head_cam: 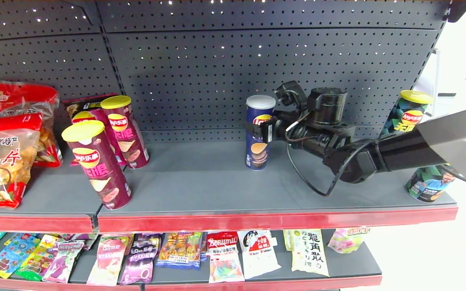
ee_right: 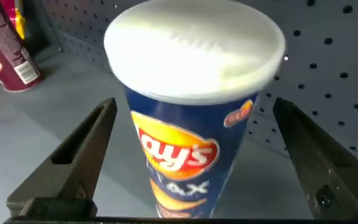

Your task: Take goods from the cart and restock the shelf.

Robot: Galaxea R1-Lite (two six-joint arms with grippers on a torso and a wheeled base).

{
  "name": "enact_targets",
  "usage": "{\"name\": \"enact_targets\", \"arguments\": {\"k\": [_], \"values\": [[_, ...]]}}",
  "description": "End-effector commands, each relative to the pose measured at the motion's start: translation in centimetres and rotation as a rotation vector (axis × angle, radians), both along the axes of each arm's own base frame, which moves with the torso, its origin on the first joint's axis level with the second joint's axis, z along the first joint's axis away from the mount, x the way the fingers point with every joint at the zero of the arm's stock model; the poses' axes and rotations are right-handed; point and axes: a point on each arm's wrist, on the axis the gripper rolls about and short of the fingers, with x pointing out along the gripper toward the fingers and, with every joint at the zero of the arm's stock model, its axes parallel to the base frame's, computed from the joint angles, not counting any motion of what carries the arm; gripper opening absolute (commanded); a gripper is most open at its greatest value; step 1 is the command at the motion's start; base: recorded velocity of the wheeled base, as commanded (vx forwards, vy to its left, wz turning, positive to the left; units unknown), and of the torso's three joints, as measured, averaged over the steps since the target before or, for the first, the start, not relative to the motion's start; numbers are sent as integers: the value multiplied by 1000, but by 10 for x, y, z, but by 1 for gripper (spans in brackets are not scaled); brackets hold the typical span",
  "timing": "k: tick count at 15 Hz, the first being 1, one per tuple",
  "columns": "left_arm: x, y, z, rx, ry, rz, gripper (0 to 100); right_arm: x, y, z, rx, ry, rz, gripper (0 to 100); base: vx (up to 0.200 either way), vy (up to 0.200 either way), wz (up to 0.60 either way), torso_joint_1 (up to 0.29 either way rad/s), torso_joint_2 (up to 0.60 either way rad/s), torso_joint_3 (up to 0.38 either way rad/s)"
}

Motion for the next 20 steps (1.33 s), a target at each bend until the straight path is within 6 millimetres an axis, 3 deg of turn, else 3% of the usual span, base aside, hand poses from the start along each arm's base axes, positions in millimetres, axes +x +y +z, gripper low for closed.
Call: {"name": "enact_targets", "arguments": {"k": [1,6,7,10,16,20], "values": [[0,0,0,0,-2,2,0,5,9,-2,4,-10,6,100,0,0,0,0,0,0],[0,0,0,0,-2,3,0,10,17,-7,3,-12,-14,100,0,0,0,0,0,0],[0,0,0,0,-2,3,0,9,16,-8,1,-10,-16,0,0,0,0,0,0,0],[-1,0,0,0,-7,3,0,2,17,0,5,-18,-30,0,0,0,0,0,0,0],[-3,0,-4,-2,-13,5,0,-67,-2,39,-23,20,-77,0,0,0,0,0,0,0],[-2,0,-1,2,-13,9,0,-100,-7,36,15,75,-182,0,0,0,0,0,0,0]]}}
